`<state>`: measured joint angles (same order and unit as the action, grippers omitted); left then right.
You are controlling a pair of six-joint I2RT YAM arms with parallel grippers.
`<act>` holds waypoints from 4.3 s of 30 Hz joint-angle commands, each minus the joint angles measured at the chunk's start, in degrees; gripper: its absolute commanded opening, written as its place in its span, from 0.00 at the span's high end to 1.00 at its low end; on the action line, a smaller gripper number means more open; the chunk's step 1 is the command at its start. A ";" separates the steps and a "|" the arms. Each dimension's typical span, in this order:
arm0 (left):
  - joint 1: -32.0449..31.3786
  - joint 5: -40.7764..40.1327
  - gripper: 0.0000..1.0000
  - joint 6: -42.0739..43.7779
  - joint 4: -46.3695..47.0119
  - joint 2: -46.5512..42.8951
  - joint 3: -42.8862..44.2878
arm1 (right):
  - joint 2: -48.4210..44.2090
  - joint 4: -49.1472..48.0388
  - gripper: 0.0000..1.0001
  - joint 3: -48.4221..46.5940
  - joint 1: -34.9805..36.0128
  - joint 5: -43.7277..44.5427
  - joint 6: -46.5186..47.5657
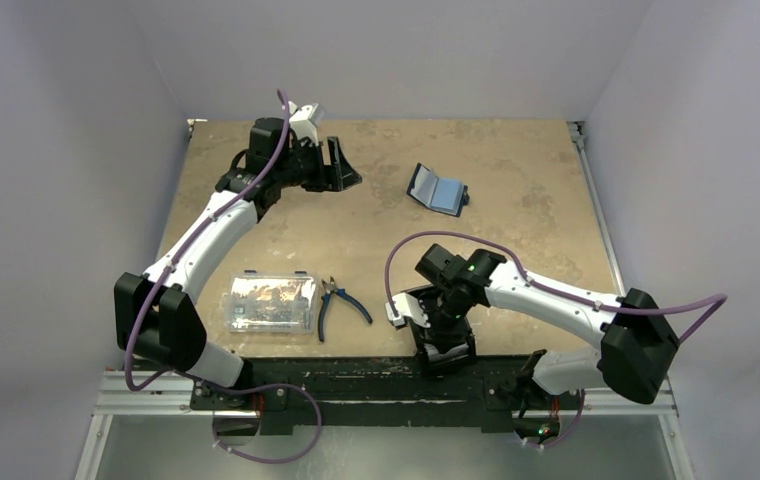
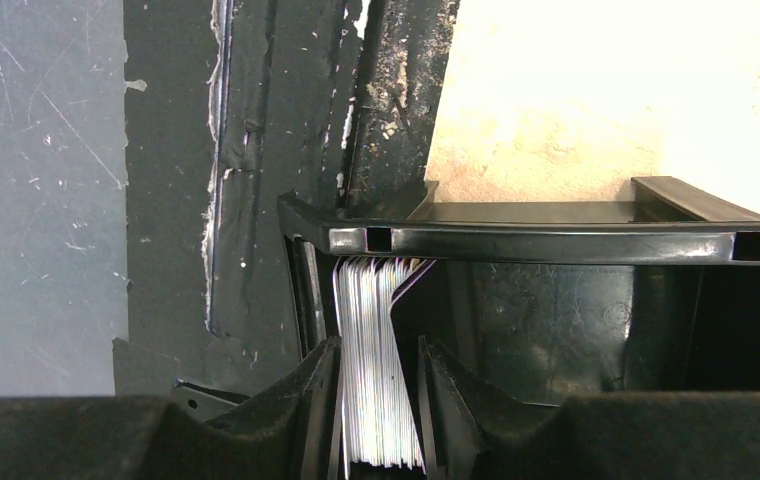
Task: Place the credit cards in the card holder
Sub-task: Pick up the credit card from the storage box.
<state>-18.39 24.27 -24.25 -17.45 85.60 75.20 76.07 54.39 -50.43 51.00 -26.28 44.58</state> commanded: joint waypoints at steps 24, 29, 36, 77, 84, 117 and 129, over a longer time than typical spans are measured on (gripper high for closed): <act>0.20 1.39 0.31 1.40 2.36 0.22 0.06 | -1.60 2.21 0.92 0.43 0.24 -0.24 1.65; 0.20 1.51 0.31 1.34 2.40 0.18 0.04 | -1.98 2.31 0.94 0.82 0.24 0.52 1.61; 0.20 1.60 0.31 1.27 2.50 0.36 -0.04 | -2.80 0.29 0.79 1.17 0.24 1.49 -0.72; 0.20 2.87 0.31 1.00 3.12 0.61 -0.22 | 1.80 -0.27 0.33 0.77 3.05 0.55 -0.45; 0.20 3.15 0.31 0.97 3.30 0.79 -0.36 | 0.05 -1.88 0.23 -1.56 -0.21 4.98 -3.55; 0.20 3.27 0.31 0.95 3.47 0.00 -0.40 | 5.65 -18.55 0.79 0.67 -0.31 22.32 -6.22; 0.20 3.16 0.31 0.92 3.38 0.01 -0.31 | 8.15 -24.40 0.89 1.77 1.03 25.79 -7.00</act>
<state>-18.39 26.85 -24.27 -16.80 86.37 75.09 83.64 33.69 -48.47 51.66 -2.46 38.39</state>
